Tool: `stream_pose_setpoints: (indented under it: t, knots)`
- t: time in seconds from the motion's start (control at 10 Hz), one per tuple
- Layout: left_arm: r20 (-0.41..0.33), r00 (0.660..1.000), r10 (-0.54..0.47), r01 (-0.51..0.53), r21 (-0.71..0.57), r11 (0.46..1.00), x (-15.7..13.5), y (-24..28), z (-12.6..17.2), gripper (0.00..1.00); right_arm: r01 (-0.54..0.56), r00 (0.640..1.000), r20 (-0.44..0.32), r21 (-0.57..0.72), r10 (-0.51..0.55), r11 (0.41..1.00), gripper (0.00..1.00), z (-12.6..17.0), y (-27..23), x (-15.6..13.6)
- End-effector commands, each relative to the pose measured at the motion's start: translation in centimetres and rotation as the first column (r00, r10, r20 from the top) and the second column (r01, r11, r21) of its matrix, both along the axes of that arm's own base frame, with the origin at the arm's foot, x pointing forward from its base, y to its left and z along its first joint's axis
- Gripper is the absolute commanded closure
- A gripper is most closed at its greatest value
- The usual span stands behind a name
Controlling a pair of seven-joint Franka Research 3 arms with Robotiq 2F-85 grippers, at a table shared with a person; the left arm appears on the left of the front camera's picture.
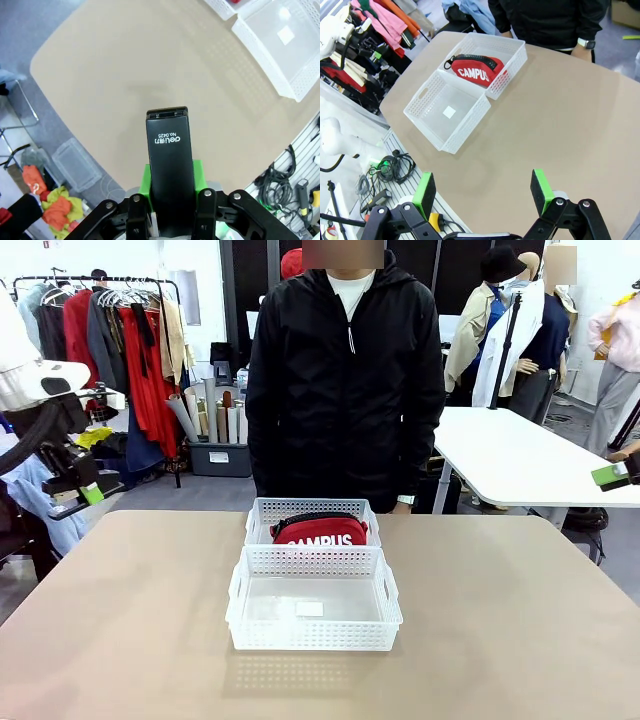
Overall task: Distribute items into two baskets.
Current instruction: Pick up the Stapler that the person points to, then place the picked Stapler into the Organizing basket as instructed by the person.
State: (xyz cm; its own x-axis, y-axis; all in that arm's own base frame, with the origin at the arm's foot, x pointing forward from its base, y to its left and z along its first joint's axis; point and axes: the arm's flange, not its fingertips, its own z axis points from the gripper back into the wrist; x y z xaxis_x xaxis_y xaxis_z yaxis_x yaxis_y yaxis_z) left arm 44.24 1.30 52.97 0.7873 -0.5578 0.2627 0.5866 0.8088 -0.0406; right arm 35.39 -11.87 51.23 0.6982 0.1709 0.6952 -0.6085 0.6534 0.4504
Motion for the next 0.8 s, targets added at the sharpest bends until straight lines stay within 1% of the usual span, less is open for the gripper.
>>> stream_pose_setpoints:
  t: [0.0,0.7]
  knots:
    - [0.011,1.0,0.003,-0.004,0.002,1.0,-0.01,0.28,0.38,1.0,-0.002,1.0,0.002,-0.001,0.002,1.0,0.0,0.12,0.0,-0.01]
    - [0.011,1.0,0.003,-0.004,0.002,1.0,-0.01,0.28,0.38,1.0,-0.002,1.0,0.002,-0.001,0.002,1.0,0.0,0.12,0.0,-0.01]
